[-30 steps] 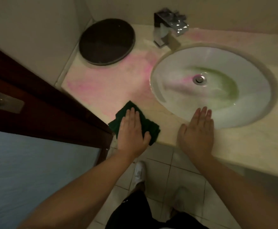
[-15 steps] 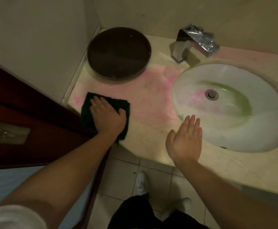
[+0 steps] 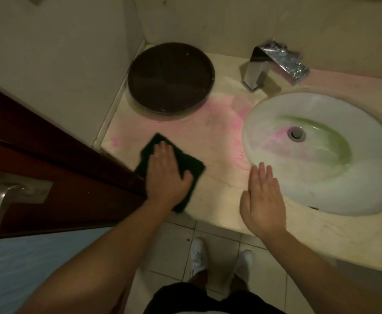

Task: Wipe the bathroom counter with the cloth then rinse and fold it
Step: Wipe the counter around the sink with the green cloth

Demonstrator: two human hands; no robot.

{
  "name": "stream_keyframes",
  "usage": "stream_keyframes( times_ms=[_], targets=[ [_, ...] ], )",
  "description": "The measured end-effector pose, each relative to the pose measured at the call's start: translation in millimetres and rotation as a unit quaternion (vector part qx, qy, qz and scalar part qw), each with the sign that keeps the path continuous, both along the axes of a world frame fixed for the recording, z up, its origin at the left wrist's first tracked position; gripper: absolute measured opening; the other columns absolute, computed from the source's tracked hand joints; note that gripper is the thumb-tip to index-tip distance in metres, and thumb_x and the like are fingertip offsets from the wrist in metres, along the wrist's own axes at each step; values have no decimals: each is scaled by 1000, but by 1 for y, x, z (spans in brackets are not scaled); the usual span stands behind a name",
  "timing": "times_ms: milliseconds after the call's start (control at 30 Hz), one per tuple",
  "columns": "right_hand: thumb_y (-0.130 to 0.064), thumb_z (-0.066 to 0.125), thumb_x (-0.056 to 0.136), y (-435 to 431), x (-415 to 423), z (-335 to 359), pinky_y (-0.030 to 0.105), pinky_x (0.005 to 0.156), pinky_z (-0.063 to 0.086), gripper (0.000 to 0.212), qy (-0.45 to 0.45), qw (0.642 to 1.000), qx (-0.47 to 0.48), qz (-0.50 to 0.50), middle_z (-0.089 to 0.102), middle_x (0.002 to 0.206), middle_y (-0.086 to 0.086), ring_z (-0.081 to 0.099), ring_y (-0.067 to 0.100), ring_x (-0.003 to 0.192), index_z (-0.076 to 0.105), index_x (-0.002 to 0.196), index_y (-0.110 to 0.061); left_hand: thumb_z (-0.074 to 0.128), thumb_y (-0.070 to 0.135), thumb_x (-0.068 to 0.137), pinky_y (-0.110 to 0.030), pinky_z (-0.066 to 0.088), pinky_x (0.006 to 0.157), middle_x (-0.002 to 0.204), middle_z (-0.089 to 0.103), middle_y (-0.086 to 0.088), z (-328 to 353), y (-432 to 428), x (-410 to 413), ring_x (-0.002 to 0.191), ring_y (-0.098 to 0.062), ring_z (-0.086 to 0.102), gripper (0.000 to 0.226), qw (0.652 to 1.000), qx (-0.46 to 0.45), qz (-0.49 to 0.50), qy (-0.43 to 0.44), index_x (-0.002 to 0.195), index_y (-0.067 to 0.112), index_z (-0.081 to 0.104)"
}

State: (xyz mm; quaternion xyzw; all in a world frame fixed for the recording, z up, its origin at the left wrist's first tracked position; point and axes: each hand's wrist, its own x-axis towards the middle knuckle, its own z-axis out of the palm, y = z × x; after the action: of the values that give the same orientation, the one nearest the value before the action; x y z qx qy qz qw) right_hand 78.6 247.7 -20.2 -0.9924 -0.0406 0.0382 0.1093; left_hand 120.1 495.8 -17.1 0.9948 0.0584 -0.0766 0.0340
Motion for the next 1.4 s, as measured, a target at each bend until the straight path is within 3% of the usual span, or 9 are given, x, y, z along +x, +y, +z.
stream_keyframes(
  times_ms=[100,267,400,500,867,1400],
  targets=[
    [-31,25,94,-5,-1,0,42,122,9,65,9,997,-20,75,16,161,11,6,25,151,20,153,-5,27,52,89,-43,6,122,161,1,-21,3,40,20,150,-31,2,88,993,9,119,14,153,-2,1],
    [-34,28,94,18,6,6,42,120,12,66,8,995,-4,98,19,160,14,10,27,150,24,152,-2,29,51,91,-39,-1,122,162,-2,-19,6,48,17,150,-29,0,87,991,1,132,12,153,-1,-2],
    [-33,33,94,64,33,11,41,121,17,64,-3,989,23,145,25,158,15,18,29,148,29,150,-2,30,50,90,-40,-3,121,162,-6,-19,5,47,17,150,-29,-6,89,972,-31,232,5,152,-1,-6],
    [-34,31,95,84,55,9,39,120,11,64,10,989,9,147,21,159,12,17,27,149,25,151,-4,30,51,89,-41,-2,122,162,-6,-19,7,59,38,150,-30,-6,89,965,-40,260,7,152,-2,-6],
    [-40,24,97,87,57,11,39,122,11,66,44,990,8,136,9,163,6,1,20,151,11,155,-11,34,47,87,-40,2,122,162,1,-19,10,100,97,150,-29,0,89,989,-33,145,-2,153,0,-1],
    [-37,30,97,87,57,13,35,122,3,66,39,990,18,136,10,163,6,1,18,150,12,155,-11,38,43,84,-39,0,120,162,10,-15,11,104,104,150,-28,5,84,998,-24,-54,-11,154,4,12]
  ],
)
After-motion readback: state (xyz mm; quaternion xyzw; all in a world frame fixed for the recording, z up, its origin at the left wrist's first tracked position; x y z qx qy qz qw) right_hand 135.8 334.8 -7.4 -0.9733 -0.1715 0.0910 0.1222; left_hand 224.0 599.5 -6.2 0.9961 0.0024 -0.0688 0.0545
